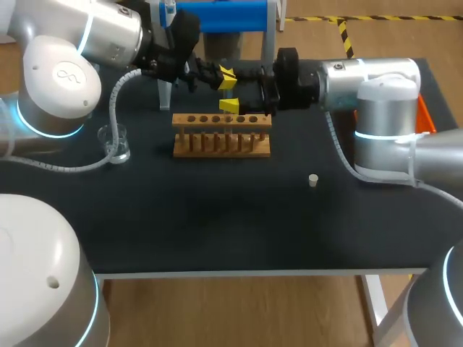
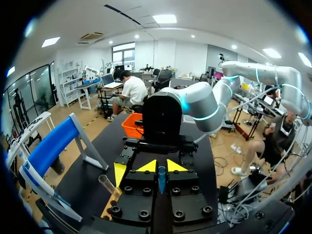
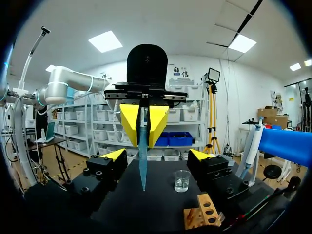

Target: Invert the test tube, pick up the pipette, mount the tip to pipette, aspirate from beaker and dispense into the tube, eject the tip, return the pipette, and cap with the stopper.

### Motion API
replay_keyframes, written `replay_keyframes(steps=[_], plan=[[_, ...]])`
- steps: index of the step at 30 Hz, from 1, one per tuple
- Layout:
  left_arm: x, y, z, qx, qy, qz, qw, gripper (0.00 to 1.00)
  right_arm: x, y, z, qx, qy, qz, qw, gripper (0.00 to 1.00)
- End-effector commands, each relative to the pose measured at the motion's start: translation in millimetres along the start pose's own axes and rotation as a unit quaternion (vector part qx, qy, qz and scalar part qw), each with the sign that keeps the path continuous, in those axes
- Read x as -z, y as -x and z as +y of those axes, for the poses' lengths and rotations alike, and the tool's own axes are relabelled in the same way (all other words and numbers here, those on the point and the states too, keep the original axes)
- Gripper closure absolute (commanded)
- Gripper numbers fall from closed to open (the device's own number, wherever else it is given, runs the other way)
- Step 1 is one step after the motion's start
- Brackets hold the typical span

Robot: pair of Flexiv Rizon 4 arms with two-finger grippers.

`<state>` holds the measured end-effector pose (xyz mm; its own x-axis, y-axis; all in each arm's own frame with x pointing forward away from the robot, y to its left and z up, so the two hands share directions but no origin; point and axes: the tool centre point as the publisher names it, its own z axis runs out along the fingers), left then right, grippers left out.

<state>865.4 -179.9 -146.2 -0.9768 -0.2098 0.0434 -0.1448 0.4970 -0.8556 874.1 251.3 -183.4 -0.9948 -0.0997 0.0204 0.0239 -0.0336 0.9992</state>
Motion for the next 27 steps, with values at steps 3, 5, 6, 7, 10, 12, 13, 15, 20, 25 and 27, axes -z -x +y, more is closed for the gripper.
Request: replay_keyframes(steps=[3, 5, 6, 7, 10, 12, 13, 15, 20, 25, 27], plan=[[-0.8, 0.2, 0.0, 0.0, 0.0, -0.001, 1.0, 1.0, 3.0, 0.3, 1.7, 0.003, 0.0, 0.01, 1.0, 0.35], [-0.8, 0.2, 0.0, 0.0, 0.0, -0.001, 1.0, 1.0, 2.7, -0.9, 1.8, 0.004, -0.003, 0.014, 1.0, 0.4], [-0.8, 0.2, 0.0, 0.0, 0.0, -0.001, 1.0, 1.0, 2.5, -1.5, 1.7, 0.004, -0.004, 0.016, 1.0, 0.4], [-0.8, 0.2, 0.0, 0.0, 0.0, -0.001, 1.0, 1.0, 2.0, -2.5, 1.6, 0.005, -0.006, 0.02, 1.0, 0.4], [-0.8, 0.2, 0.0, 0.0, 0.0, -0.001, 1.0, 1.0, 0.5, -4.7, 1.0, 0.005, -0.009, 0.024, 1.0, 0.47], [-0.8, 0.2, 0.0, 0.0, 0.0, -0.001, 1.0, 1.0, -0.4, -6.0, 0.8, 0.005, -0.01, 0.027, 1.0, 0.5], [-0.8, 0.2, 0.0, 0.0, 0.0, -0.001, 1.0, 1.0, -0.8, -6.5, 0.8, 0.006, -0.01, 0.028, 1.0, 0.51], [-0.8, 0.2, 0.0, 0.0, 0.0, -0.001, 1.0, 1.0, -1.2, -6.8, 0.6, 0.005, -0.011, 0.029, 0.999, 0.51], [-0.8, 0.2, 0.0, 0.0, 0.0, -0.001, 1.0, 1.0, -1.7, -8.5, 1.0, 0.005, -0.012, 0.032, 0.999, 0.53], [-0.8, 0.2, 0.0, 0.0, 0.0, -0.001, 1.0, 1.0, -0.7, -10.4, 3.0, 0.007, -0.014, 0.034, 0.999, 0.67], [-0.8, 0.2, 0.0, 0.0, 0.0, -0.001, 1.0, 1.0, -0.4, -10.6, 3.4, 0.007, -0.014, 0.034, 0.999, 0.75]])
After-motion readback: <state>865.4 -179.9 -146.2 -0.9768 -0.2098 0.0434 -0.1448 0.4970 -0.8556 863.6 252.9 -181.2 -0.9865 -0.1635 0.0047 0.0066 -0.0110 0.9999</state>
